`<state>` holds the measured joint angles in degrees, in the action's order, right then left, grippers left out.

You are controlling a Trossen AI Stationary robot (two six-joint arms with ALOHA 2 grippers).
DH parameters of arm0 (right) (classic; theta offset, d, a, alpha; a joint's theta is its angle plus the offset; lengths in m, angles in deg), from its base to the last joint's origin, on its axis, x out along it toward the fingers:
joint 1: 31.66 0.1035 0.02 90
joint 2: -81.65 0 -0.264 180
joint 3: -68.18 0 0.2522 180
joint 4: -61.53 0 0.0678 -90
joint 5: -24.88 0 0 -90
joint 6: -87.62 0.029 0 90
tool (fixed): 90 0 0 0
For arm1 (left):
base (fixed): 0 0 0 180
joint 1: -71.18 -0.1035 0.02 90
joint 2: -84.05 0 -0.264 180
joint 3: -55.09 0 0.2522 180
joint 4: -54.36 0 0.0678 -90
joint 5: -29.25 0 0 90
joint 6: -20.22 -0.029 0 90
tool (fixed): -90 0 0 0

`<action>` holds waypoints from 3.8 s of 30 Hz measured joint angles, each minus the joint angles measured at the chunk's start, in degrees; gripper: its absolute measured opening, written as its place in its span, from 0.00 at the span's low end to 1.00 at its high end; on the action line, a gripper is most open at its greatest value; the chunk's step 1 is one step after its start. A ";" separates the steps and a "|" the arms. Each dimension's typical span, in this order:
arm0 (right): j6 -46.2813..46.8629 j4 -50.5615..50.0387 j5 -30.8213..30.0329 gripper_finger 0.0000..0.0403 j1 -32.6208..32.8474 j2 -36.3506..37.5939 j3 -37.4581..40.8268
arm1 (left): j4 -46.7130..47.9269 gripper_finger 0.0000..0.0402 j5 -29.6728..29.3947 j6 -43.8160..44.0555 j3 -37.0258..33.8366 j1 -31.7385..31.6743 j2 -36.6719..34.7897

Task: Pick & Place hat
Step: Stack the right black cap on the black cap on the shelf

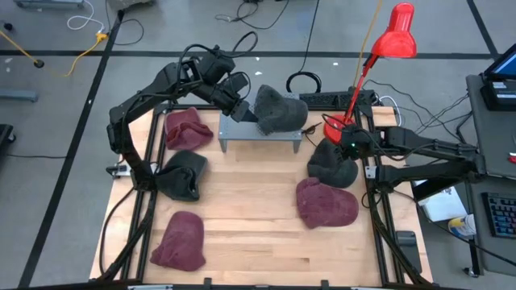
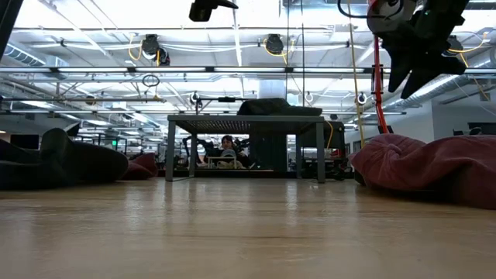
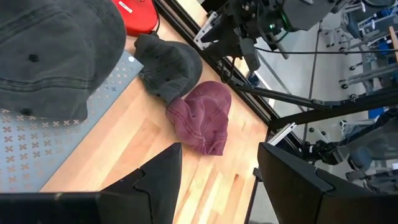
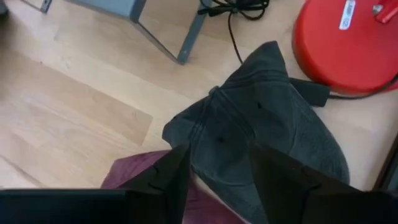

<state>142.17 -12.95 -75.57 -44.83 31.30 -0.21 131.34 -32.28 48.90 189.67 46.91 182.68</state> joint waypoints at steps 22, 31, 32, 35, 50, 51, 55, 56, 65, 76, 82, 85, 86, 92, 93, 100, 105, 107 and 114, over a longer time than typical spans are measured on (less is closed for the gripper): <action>11.74 -5.65 -1.95 0.40 -0.03 -17.51 0.00 | 0.00 0.54 -0.04 -0.02 0.00 -0.07 0.00; 19.14 -7.29 -4.79 0.40 -1.12 -24.24 2.54 | 0.00 0.54 -0.04 -0.09 0.00 -0.07 0.00; 19.68 -6.39 -4.76 0.40 -1.11 -24.50 3.29 | 0.00 0.54 -0.04 -0.09 0.00 -0.07 0.00; 19.82 -2.95 -4.52 0.40 -1.11 -24.61 5.57 | 0.00 0.54 -0.04 -0.32 0.00 -0.07 0.00; 21.14 2.37 -4.52 0.27 -1.11 -24.59 10.23 | 0.00 0.54 -0.04 -1.43 0.00 -0.04 0.00; 21.00 2.39 -4.52 0.23 -1.11 -24.59 10.25 | 0.00 0.54 -0.04 -1.44 0.00 -0.04 0.00; 19.21 2.35 -4.50 0.05 -1.09 -24.28 10.27 | 0.00 0.54 -0.04 -1.47 0.00 -0.04 0.00; 18.52 2.35 -4.50 0.03 -1.09 -24.07 10.27 | 0.00 0.54 -0.04 -1.47 0.00 -0.04 0.00; 16.23 -1.63 -4.32 0.01 -1.09 -15.64 10.32 | 0.02 0.54 -0.03 3.50 0.00 -0.13 0.00; 10.87 -5.95 -5.92 0.01 0.06 -1.73 6.17 | 0.66 0.54 0.03 0.38 0.00 -0.02 0.00; -0.80 -4.63 -10.08 0.00 1.93 0.17 -0.99 | 3.68 0.54 -0.12 -1.74 0.02 0.62 0.00; -6.08 -3.72 -12.48 0.00 3.15 0.22 -4.43 | 4.31 0.54 -2.10 -2.97 0.02 2.18 -0.16; -7.53 -3.16 -13.31 0.00 3.66 0.22 -5.42 | 4.13 0.54 -3.41 -3.19 0.02 3.01 -0.24; -14.30 1.26 -15.32 0.00 7.28 0.21 -9.10 | 3.54 0.54 -10.67 -6.18 0.04 9.55 -0.44; -15.18 2.36 -15.32 0.00 7.80 0.24 -9.36 | 3.52 0.54 -12.24 -6.46 0.04 10.64 -0.44; -20.45 10.51 -15.26 0.00 11.88 0.20 -9.68 | 2.91 0.49 -24.38 -10.82 -0.05 18.42 -0.91; -23.48 16.23 -15.23 0.00 13.78 0.20 -9.68 | 1.25 0.40 -26.01 -13.09 -3.60 22.39 -3.35; -24.44 18.64 -15.19 0.00 14.44 0.22 -9.68 | -0.30 0.38 -27.17 -12.64 -6.97 23.52 -4.81; -25.86 26.17 -15.08 0.00 16.42 0.16 -9.68 | -13.24 0.36 -29.09 -8.96 -26.37 26.09 -17.85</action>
<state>116.31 13.21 -90.65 -28.41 31.46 -9.89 118.09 -61.37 39.95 163.30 73.00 164.83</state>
